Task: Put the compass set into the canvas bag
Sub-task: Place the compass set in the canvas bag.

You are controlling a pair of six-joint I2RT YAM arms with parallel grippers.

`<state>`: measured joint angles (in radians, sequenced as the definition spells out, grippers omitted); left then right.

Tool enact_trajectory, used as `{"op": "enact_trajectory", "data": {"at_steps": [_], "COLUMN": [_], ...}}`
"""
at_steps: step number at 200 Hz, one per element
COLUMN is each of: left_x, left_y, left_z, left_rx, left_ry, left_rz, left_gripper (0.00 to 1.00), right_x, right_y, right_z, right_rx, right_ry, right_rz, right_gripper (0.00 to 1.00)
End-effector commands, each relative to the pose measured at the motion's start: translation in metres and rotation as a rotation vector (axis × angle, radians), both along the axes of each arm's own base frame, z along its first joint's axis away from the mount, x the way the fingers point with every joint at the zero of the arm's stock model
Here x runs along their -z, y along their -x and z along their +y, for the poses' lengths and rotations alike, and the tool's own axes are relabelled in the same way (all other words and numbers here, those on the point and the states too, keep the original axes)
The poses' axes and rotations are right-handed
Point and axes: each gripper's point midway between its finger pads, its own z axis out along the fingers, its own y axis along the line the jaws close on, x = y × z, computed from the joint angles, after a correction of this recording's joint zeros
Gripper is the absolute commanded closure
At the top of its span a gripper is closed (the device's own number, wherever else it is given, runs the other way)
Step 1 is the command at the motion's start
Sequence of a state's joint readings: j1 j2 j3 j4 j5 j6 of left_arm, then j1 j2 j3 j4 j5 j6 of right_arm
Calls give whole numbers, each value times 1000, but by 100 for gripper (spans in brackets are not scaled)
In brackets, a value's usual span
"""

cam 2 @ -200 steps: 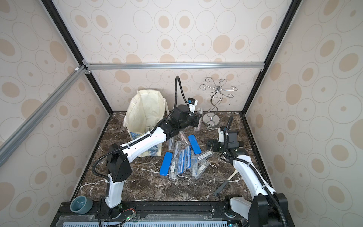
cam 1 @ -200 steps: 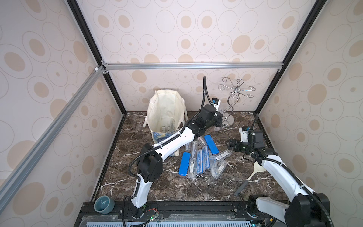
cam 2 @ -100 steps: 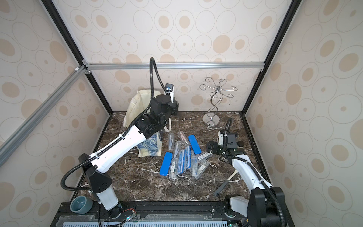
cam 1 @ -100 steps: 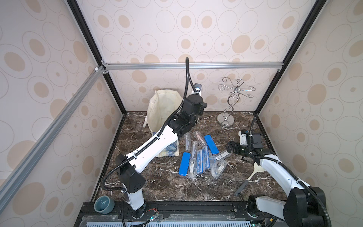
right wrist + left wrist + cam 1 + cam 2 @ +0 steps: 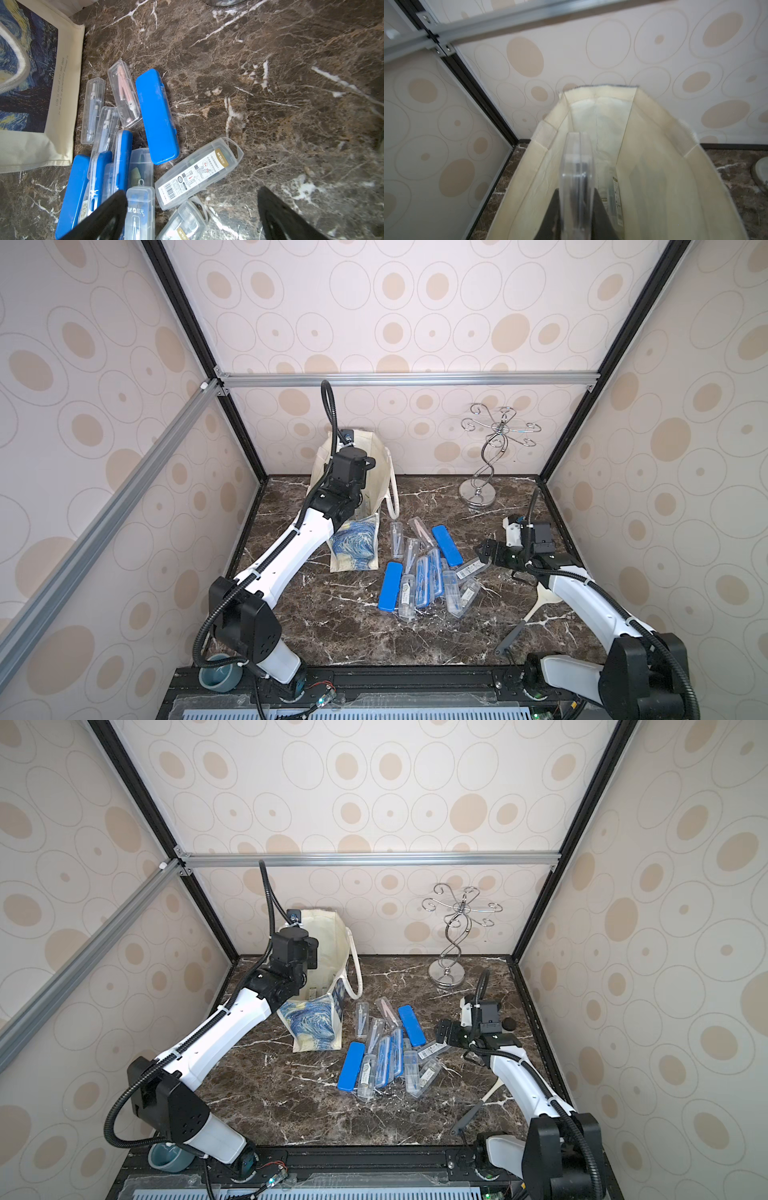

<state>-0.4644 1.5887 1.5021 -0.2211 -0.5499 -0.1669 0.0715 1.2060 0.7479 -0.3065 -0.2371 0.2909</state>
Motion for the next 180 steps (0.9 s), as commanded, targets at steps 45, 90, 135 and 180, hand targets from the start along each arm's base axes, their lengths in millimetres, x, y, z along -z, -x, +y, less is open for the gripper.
{"op": "enact_trajectory", "data": {"at_steps": [45, 90, 135, 180], "left_x": [102, 134, 138, 127], "left_y": [-21, -16, -11, -10], "left_z": [-21, -17, -19, -23], "left_rx": [74, 62, 78, 101], "left_ry": [85, 94, 116, 138], "left_rz": [211, 270, 276, 250], "left_gripper": [86, 81, 77, 57], "right_x": [-8, -8, -9, -10], "right_y": [-2, -2, -5, -6], "right_z": [1, -2, 0, 1], "right_rx": [1, 6, 4, -1], "right_ry": [-11, 7, -4, -5], "right_rz": [-3, 3, 5, 4], "right_gripper": [0, 0, 0, 0]}}
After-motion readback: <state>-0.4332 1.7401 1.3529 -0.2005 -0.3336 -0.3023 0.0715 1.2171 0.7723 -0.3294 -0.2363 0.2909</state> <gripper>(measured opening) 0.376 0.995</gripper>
